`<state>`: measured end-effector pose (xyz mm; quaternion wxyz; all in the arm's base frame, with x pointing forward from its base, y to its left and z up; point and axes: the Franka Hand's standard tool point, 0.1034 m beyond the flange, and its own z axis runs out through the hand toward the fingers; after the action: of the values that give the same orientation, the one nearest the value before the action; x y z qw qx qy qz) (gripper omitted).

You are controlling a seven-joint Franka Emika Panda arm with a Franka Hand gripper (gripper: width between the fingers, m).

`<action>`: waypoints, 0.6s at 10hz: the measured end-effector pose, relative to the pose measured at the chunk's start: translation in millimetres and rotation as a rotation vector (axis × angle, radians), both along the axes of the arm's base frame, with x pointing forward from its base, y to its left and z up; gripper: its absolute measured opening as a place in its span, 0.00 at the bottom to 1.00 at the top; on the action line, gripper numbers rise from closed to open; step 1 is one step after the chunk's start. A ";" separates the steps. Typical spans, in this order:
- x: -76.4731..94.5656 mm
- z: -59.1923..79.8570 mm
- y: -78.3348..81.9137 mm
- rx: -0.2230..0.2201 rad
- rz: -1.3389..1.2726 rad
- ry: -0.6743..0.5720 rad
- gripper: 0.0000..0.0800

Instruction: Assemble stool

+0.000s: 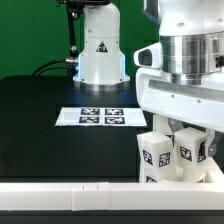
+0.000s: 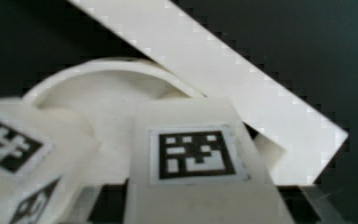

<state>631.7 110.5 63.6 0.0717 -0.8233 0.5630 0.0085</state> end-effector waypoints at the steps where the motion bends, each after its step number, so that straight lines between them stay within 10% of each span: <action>1: -0.8 -0.5 0.2 0.037 -0.206 0.006 0.42; 6: -2.3 -1.0 3.0 0.085 -0.538 0.017 0.49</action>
Offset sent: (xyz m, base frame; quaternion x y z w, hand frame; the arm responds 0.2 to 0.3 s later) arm -0.0024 0.0063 0.0008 0.0244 -0.0034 0.2677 0.9632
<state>629.4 113.5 62.6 0.1011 -0.6404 0.7611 0.0195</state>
